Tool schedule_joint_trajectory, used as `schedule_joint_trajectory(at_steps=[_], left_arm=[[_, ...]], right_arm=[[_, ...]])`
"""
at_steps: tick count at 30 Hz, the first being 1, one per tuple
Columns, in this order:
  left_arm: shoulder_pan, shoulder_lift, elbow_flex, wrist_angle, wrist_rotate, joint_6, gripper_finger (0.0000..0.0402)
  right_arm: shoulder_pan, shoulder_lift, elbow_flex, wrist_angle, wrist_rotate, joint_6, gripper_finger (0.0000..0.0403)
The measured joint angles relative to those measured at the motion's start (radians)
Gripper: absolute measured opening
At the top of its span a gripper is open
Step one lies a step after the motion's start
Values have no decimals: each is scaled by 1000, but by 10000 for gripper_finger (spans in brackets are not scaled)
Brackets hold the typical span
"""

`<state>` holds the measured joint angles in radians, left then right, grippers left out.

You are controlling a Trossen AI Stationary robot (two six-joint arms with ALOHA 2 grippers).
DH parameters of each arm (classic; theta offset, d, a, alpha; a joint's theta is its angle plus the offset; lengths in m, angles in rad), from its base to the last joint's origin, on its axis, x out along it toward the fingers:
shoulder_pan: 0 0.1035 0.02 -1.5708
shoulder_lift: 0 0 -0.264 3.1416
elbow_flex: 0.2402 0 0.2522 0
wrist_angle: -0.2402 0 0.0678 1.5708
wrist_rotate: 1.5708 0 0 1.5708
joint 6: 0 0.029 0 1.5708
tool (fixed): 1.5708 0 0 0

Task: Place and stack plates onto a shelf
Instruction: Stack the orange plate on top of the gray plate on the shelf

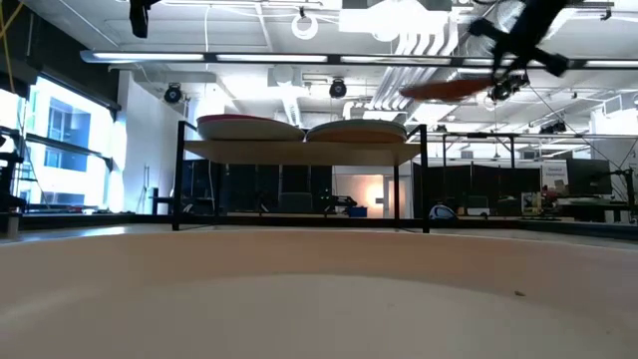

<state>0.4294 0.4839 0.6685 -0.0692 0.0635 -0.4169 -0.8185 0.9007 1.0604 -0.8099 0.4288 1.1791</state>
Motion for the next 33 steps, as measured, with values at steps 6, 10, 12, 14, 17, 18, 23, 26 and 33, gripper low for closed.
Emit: schedule_joint_trajectory(at_steps=[6,10,12,14,17,18,23,26,33], left_arm=[[0,0,0,0,0,-9,0],[0,0,0,0,-1,-19,0],[0,0,0,0,-9,-25,0],[0,0,0,0,-26,-30,0],[0,0,0,0,-48,-44,0],[0,0,0,0,-48,-44,0],[0,0,0,0,-49,-53,0],[0,0,0,0,-49,-62,0],[0,0,0,0,-50,-77,0]], right_arm=[[18,168,206,19,-290,-249,0],[48,307,345,-64,-410,-370,0],[64,386,414,-109,-464,-423,0],[85,465,477,-158,-485,-470,0],[117,575,556,-192,-488,-536,0],[122,607,578,-200,-492,-559,0],[118,726,654,-262,-539,-641,0],[101,761,658,-296,-536,-662,0],[85,802,658,-292,-563,-675,0]])
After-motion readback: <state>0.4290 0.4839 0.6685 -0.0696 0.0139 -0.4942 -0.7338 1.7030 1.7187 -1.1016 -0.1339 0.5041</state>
